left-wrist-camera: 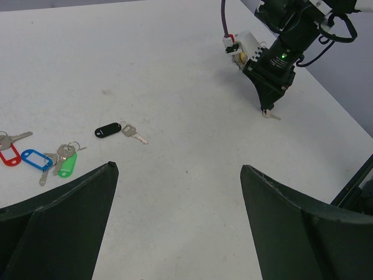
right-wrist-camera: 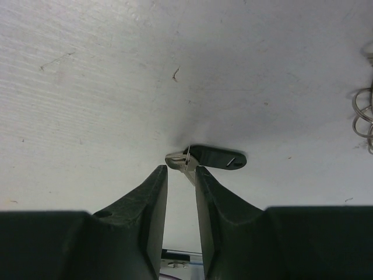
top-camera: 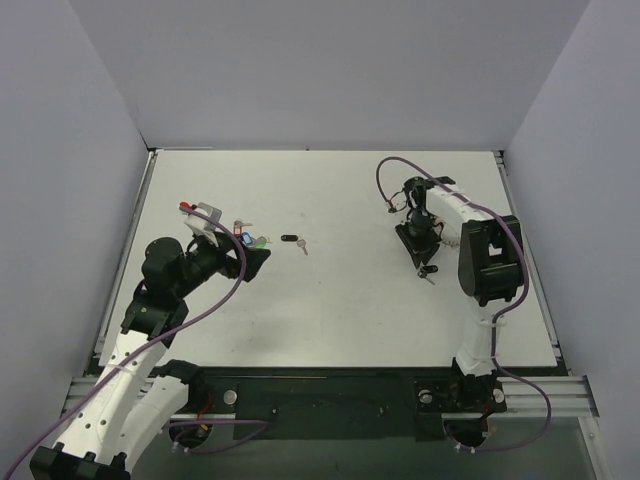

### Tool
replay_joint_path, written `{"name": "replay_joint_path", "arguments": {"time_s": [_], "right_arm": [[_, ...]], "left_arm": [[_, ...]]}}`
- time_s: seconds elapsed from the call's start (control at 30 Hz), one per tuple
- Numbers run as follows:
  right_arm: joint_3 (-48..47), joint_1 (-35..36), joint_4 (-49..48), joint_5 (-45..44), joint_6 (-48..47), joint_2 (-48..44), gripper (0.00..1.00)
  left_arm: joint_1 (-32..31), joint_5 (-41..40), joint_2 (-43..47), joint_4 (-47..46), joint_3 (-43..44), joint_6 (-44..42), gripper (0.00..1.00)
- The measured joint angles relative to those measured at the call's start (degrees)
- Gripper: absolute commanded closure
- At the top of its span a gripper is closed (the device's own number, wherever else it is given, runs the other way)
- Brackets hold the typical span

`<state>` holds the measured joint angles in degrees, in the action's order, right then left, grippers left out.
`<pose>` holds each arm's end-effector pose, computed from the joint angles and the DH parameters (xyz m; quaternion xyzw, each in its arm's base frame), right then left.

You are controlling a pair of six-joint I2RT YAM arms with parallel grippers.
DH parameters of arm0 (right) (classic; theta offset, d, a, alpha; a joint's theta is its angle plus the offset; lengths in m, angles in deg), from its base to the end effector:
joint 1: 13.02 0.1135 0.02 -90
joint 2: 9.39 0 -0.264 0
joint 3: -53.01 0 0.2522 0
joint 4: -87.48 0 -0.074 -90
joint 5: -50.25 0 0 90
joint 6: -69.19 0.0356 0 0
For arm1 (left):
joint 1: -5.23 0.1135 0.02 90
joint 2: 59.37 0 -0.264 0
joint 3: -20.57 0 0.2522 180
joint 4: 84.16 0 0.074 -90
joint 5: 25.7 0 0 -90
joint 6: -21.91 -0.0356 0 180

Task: Put the keys on the keyring

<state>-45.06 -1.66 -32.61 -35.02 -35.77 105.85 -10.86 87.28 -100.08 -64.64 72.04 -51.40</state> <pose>0.3896 0.0813 0.1711 -0.2306 0.9657 0.0375 0.1136 0.1625 -0.0613 0.3165 0.1258 0.7445 -0.3251 0.5694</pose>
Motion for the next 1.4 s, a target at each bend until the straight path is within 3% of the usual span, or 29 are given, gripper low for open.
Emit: {"name": "replay_joint_path", "arguments": {"time_s": [0.9, 1.4], "right_arm": [[-1.1, 0.0, 0.2, -1.0, 0.4, 2.7, 1.00], [4.4, -0.1, -4.2, -1.5, 0.8, -1.1, 1.00]], "left_arm": [[0.0, 0.0, 0.0, 0.0, 0.0, -0.4, 0.03], [0.0, 0.0, 0.0, 0.0, 0.0, -0.5, 0.03]]}}
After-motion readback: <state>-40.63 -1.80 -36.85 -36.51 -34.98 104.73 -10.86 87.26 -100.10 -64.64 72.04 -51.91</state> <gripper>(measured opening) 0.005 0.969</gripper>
